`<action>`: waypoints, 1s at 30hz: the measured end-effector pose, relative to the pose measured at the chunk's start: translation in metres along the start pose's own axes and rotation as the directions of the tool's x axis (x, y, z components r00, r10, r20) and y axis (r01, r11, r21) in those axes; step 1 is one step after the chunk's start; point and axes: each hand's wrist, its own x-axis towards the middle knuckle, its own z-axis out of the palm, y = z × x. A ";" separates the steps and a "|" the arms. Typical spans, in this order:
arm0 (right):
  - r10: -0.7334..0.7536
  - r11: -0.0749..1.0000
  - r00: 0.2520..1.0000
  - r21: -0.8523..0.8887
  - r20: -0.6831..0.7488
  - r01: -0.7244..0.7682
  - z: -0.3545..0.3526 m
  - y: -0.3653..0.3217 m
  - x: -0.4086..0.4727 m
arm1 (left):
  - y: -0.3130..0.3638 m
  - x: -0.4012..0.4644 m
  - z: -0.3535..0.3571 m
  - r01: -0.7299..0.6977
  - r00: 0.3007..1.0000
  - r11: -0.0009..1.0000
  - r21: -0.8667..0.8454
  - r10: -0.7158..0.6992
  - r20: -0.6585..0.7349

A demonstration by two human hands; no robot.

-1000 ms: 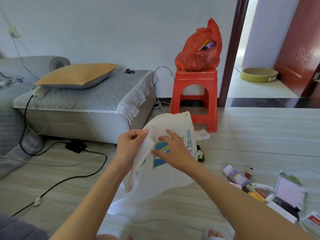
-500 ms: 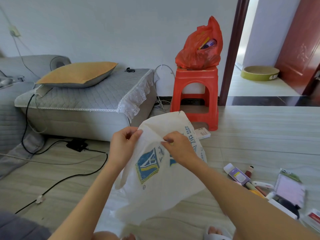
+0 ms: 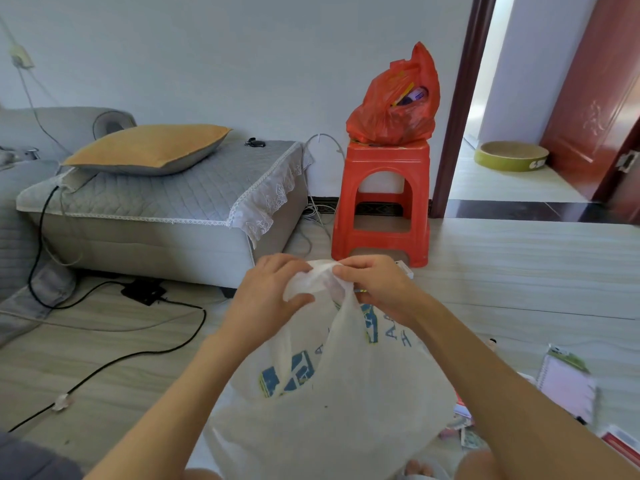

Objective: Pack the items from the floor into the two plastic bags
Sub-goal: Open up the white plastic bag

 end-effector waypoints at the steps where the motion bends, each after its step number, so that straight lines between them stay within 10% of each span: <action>1: 0.007 1.000 1.000 -0.024 -0.002 -0.007 -0.001 0.000 0.000 | 0.001 0.000 0.000 0.033 0.999 0.999 -0.019 -0.034 -0.019; 13: -0.291 0.895 0.955 -0.368 -0.057 0.251 -0.003 -0.007 -0.003 | 0.002 -0.002 -0.003 0.297 0.932 0.632 -0.715 -0.356 0.073; 22: -0.454 0.233 0.828 -0.853 0.329 0.467 0.003 -0.005 -0.008 | -0.004 -0.006 -0.020 0.351 0.831 0.043 -0.935 -0.476 0.290; 25: -0.450 0.193 0.827 -0.867 0.338 0.460 0.009 0.000 -0.008 | -0.011 -0.008 -0.016 0.366 0.821 0.097 -0.925 -0.503 0.272; 30: -0.371 0.646 0.920 -0.675 0.128 0.355 0.005 0.002 -0.005 | -0.016 -0.010 -0.006 0.316 0.928 0.718 -0.620 -0.370 0.045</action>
